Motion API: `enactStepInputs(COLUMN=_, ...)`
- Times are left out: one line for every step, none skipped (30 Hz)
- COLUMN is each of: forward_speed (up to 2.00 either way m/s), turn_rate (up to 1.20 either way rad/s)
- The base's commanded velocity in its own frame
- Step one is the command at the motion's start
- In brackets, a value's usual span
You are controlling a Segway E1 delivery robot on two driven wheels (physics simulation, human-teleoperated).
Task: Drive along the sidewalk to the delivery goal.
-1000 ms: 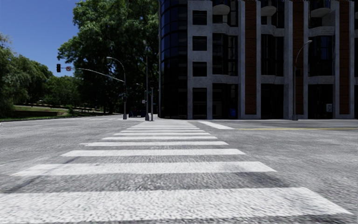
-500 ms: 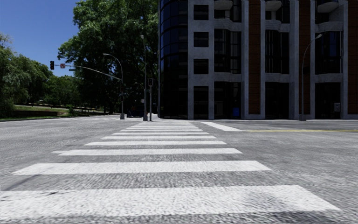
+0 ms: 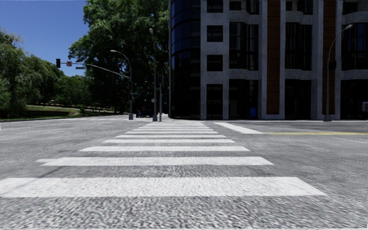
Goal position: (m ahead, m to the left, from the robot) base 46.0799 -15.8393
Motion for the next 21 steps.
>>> enactStepInputs(forward_speed=1.23, turn_rate=0.27)
enactStepInputs(forward_speed=1.23, turn_rate=0.28)
enactStepInputs(forward_speed=1.23, turn_rate=0.28)
enactStepInputs(forward_speed=1.23, turn_rate=0.28)
enactStepInputs(forward_speed=1.23, turn_rate=0.28)
enactStepInputs(forward_speed=1.23, turn_rate=0.28)
enactStepInputs(forward_speed=1.24, turn_rate=0.26)
enactStepInputs(forward_speed=1.25, turn_rate=0.0)
enactStepInputs(forward_speed=1.25, turn_rate=0.0)
enactStepInputs(forward_speed=1.31, turn_rate=0.0)
enactStepInputs(forward_speed=2.0, turn_rate=0.0)
enactStepInputs(forward_speed=2.0, turn_rate=0.0)
enactStepInputs(forward_speed=2.0, turn_rate=0.0)
enactStepInputs(forward_speed=2.0, turn_rate=0.0)
enactStepInputs(forward_speed=2.0, turn_rate=0.0)
enactStepInputs(forward_speed=2.0, turn_rate=0.0)
enactStepInputs(forward_speed=2.0, turn_rate=0.0)
enactStepInputs(forward_speed=2.0, turn_rate=0.0)
enactStepInputs(forward_speed=2.0, turn_rate=0.0)
enactStepInputs(forward_speed=2.0, turn_rate=0.0)
enactStepInputs(forward_speed=2.0, turn_rate=0.0)
